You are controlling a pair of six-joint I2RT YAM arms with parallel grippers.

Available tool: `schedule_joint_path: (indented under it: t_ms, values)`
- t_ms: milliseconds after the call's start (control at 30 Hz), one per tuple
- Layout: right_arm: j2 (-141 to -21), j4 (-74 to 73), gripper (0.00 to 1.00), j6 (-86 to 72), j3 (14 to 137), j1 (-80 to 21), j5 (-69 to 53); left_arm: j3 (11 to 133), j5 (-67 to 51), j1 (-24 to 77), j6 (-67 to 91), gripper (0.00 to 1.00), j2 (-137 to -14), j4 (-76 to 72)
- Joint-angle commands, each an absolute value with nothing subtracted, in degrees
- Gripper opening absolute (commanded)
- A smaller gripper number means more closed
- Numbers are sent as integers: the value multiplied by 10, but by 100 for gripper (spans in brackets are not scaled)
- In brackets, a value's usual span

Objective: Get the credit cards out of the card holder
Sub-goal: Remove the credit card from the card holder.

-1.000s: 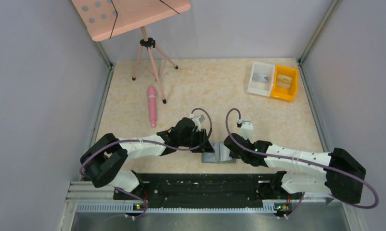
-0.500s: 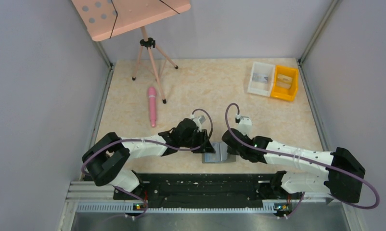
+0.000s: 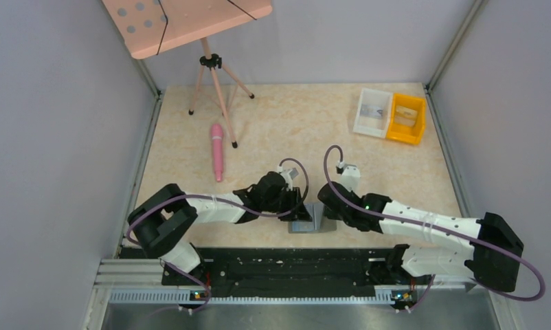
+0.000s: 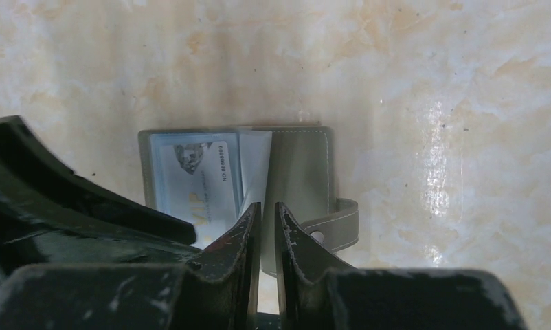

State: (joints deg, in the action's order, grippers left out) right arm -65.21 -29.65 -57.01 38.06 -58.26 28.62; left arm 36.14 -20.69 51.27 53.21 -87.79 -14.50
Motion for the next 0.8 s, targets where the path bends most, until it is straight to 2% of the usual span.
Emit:
schedule_joint_path:
  t_ms: [0,333,767]
  values:
    - [-608,-275,13,-559,394,-574,286,402,-222,535,543,33,-917,-193]
    - [-527,-178,11,-549,342,-559,250,431,-212,567,554,31,-945,-202]
    - [-578,-53,8,-592,271,-528,187,384,-160,568,566,30,-908,-200]
